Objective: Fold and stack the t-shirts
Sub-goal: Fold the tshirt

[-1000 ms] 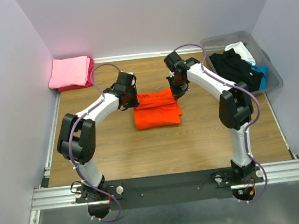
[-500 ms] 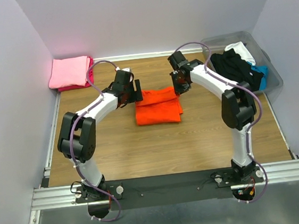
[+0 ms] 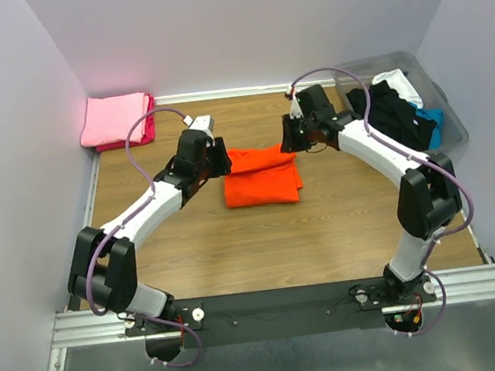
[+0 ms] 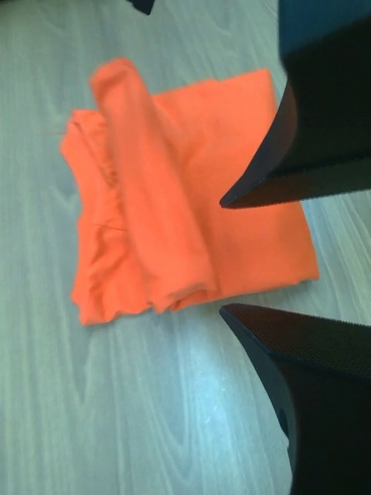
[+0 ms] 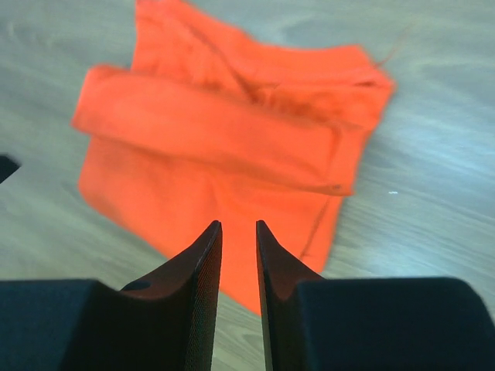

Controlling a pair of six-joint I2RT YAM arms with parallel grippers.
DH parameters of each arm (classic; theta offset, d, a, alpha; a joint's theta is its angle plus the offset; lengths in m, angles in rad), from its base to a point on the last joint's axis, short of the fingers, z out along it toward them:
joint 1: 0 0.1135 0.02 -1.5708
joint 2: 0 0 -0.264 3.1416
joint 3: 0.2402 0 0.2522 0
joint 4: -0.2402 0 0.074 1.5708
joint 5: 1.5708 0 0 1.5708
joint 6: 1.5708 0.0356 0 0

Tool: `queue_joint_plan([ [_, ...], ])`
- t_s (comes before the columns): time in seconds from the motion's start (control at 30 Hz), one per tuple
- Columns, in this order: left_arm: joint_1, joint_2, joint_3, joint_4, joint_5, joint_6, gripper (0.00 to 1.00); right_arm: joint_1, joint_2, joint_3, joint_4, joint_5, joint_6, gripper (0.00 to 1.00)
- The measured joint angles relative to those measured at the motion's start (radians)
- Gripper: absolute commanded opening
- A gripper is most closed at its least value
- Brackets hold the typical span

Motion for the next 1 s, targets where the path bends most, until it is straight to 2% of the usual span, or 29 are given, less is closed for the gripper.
queue_joint_plan([
  [0.27, -0.003, 0.138, -0.005, 0.023, 0.100, 0.062, 0.39, 0.000, 0.119, -0.040, 0.056, -0.193, -0.058, 0.27],
  [0.47, -0.006, 0.229, 0.052, 0.025, 0.175, 0.110, 0.39, 0.000, 0.163, -0.042, 0.080, -0.246, -0.071, 0.26],
  [0.7, -0.006, 0.336, 0.124, 0.011, 0.170, 0.154, 0.40, -0.007, 0.230, -0.023, 0.086, -0.237, -0.070, 0.28],
  [0.73, -0.006, 0.364, 0.161, 0.013, 0.164, 0.159, 0.41, -0.014, 0.243, -0.016, 0.091, -0.225, -0.063, 0.28],
  [0.83, -0.005, 0.411, 0.249, 0.016, 0.138, 0.169, 0.55, -0.038, 0.256, -0.010, 0.108, -0.191, -0.035, 0.28],
  [0.87, -0.005, 0.423, 0.278, 0.022, 0.129, 0.171, 0.64, -0.052, 0.256, -0.008, 0.115, -0.182, -0.019, 0.29],
  [0.9, -0.005, 0.430, 0.301, 0.029, 0.117, 0.172, 0.68, -0.062, 0.256, -0.006, 0.121, -0.173, -0.010, 0.29],
  [1.0, -0.006, 0.433, 0.339, 0.049, 0.091, 0.167, 0.77, -0.097, 0.261, 0.017, 0.143, -0.150, 0.032, 0.29],
])
